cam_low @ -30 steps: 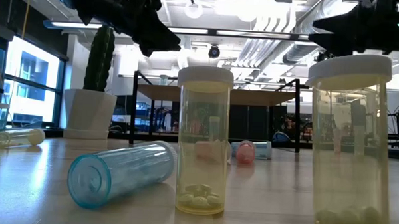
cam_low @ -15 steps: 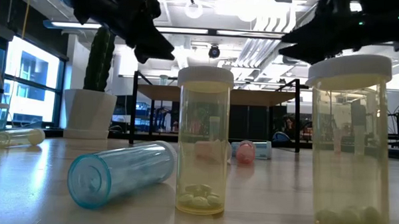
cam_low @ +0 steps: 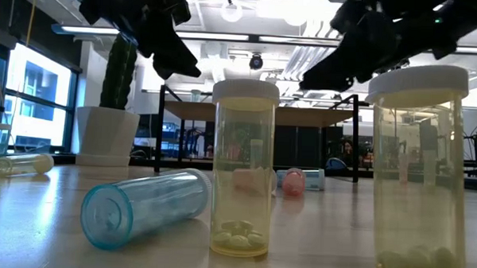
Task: Pick and place medicine bottles onto shelf by color
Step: Put the blue pill bottle on the shelf
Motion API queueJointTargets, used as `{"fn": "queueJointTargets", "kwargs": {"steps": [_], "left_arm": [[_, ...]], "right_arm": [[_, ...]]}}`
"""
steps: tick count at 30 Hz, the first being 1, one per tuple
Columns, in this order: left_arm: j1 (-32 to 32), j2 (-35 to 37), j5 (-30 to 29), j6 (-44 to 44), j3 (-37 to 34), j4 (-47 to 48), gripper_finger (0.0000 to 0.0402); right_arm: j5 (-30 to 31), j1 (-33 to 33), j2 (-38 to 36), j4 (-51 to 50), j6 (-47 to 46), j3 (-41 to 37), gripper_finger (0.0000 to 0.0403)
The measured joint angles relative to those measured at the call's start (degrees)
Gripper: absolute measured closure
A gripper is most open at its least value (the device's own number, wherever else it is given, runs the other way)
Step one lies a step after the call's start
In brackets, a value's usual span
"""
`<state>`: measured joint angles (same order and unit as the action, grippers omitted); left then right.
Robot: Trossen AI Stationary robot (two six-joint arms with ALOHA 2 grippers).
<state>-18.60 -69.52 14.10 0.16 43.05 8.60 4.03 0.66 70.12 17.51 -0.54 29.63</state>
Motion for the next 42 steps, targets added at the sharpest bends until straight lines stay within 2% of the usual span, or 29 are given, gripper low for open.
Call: {"fn": "queueJointTargets", "kwargs": {"steps": [8, 15, 22, 42], "left_arm": [[1.1, 0.0, -6.9, 0.0, 0.0, 1.0, 0.0241], [1.1, 0.0, -7.5, 0.0, 0.0, 2.3, 0.0241], [1.1, 0.0, -7.5, 0.0, 0.0, 2.6, 0.0241], [1.1, 0.0, -7.5, 0.0, 0.0, 2.4, 0.0241]], "right_arm": [[-0.2, 0.3, 12.0, 0.9, 2.1, 6.0, 0.0187], [-4.4, 0.3, 19.0, 0.8, 3.6, 10.8, 0.0187], [-6.7, 0.2, 23.4, 0.8, 3.6, 13.1, 0.0187], [-6.2, 0.2, 29.5, 3.5, 3.5, 13.5, 0.0191]]}}
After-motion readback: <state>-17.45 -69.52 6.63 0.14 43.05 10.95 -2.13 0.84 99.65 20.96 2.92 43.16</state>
